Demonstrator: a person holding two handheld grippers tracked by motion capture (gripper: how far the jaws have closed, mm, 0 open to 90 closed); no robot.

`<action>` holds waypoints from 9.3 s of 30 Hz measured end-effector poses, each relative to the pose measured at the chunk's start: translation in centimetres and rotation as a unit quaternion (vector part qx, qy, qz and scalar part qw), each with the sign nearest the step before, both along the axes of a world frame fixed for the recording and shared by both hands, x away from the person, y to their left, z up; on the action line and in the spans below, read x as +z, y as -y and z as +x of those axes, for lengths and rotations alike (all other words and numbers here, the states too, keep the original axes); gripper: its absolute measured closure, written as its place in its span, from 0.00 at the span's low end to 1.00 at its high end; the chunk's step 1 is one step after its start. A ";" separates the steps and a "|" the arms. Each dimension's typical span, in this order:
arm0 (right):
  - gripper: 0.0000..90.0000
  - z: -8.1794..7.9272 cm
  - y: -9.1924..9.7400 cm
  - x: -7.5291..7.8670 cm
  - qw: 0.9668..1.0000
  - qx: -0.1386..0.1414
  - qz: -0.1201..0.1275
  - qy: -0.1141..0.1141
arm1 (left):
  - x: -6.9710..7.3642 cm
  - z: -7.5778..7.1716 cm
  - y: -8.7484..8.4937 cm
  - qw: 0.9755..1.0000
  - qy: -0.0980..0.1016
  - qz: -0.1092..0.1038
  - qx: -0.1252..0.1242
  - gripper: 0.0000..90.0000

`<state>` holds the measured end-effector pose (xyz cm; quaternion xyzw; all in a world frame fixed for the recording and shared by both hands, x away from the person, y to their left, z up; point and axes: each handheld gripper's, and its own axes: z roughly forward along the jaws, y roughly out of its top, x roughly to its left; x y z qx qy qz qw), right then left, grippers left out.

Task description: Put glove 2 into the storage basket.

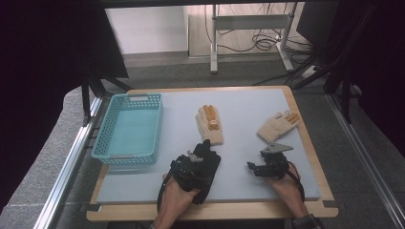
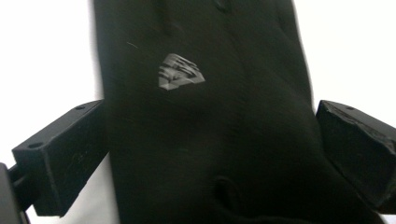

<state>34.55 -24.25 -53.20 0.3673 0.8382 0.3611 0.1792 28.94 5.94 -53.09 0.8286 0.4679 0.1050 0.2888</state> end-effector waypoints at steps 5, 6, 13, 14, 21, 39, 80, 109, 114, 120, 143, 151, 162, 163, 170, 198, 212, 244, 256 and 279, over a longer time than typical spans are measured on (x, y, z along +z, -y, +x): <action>0.28 0.0 0.0 0.0 1.000 0.000 -0.001 0.000 | -0.2 -0.2 0.7 1.000 0.001 0.015 0.003 0.00; 0.28 0.0 0.0 0.0 1.000 0.000 -0.001 0.000 | -0.1 -0.1 0.6 1.000 -0.001 0.015 0.002 0.00; 0.28 0.0 0.0 0.0 1.000 -0.001 -0.002 0.000 | 0.8 0.7 -0.9 1.000 -0.019 0.017 -0.016 0.25; 0.28 0.0 0.0 0.0 1.000 -0.001 -0.002 0.000 | 0.9 0.9 -1.3 1.000 -0.022 0.012 -0.019 0.31; 0.28 0.0 0.0 0.0 1.000 -0.001 -0.002 0.001 | 1.2 1.7 -3.3 0.999 -0.031 -0.004 -0.033 0.69; 0.28 -0.1 0.0 0.0 1.000 -0.001 -0.002 0.001 | 6.3 3.0 -6.0 0.999 0.022 0.003 -0.024 0.73; 0.27 -0.1 -0.1 0.0 1.000 0.000 -0.003 0.001 | 9.5 12.0 -22.4 0.984 0.019 0.061 0.168 0.71; 0.27 -0.1 -0.1 0.0 1.000 0.000 -0.002 0.002 | 2.7 16.8 -26.3 0.963 -0.084 0.157 0.204 0.24; 0.27 -0.1 -0.1 0.0 1.000 0.000 -0.003 0.002 | 3.3 16.1 -26.5 0.969 -0.076 0.129 0.195 0.09; 0.27 -0.1 -0.1 0.0 1.000 0.000 -0.003 0.002 | 5.0 15.1 -26.6 0.976 -0.051 0.094 0.187 0.04; 0.27 -0.1 -0.1 0.0 1.000 0.000 -0.004 0.003 | 8.8 10.3 -23.3 0.992 0.060 -0.003 0.111 0.02; 0.27 -0.1 -0.1 0.0 1.000 0.000 -0.004 0.004 | 9.3 8.8 -20.4 0.994 0.082 -0.016 0.074 0.03; 0.27 -0.1 -0.1 0.0 1.000 0.000 -0.005 0.005 | 10.1 6.7 -16.3 0.994 0.104 -0.036 0.019 0.03; 0.27 -0.1 -0.1 0.0 1.000 0.000 -0.006 0.004 | 10.2 6.6 -15.9 0.994 0.106 -0.037 0.014 0.03; 0.25 -0.1 -0.1 0.0 1.000 -0.003 -0.007 0.006 | 10.1 5.4 -13.2 0.992 0.113 -0.049 -0.018 0.03; 0.22 0.0 -0.1 0.0 1.000 -0.009 -0.008 0.003 | 2.2 0.0 -7.1 0.989 0.110 -0.059 -0.081 0.03; 0.22 0.0 -0.1 0.0 1.000 -0.010 -0.009 0.003 | -1.8 -0.3 -7.6 0.995 0.089 -0.019 -0.044 0.03; 0.38 1.1 2.2 2.2 0.999 -0.045 0.014 0.003 | -1.9 -0.2 -7.7 0.995 0.084 -0.026 -0.038 0.04; 0.48 6.8 5.3 5.4 0.994 -0.108 0.012 0.021 | -1.9 -0.2 -7.7 0.995 0.084 -0.027 -0.038 0.04; 0.58 13.4 6.2 2.2 0.982 -0.185 -0.032 -0.016 | -1.9 -0.2 -7.7 0.995 0.084 -0.027 -0.038 0.04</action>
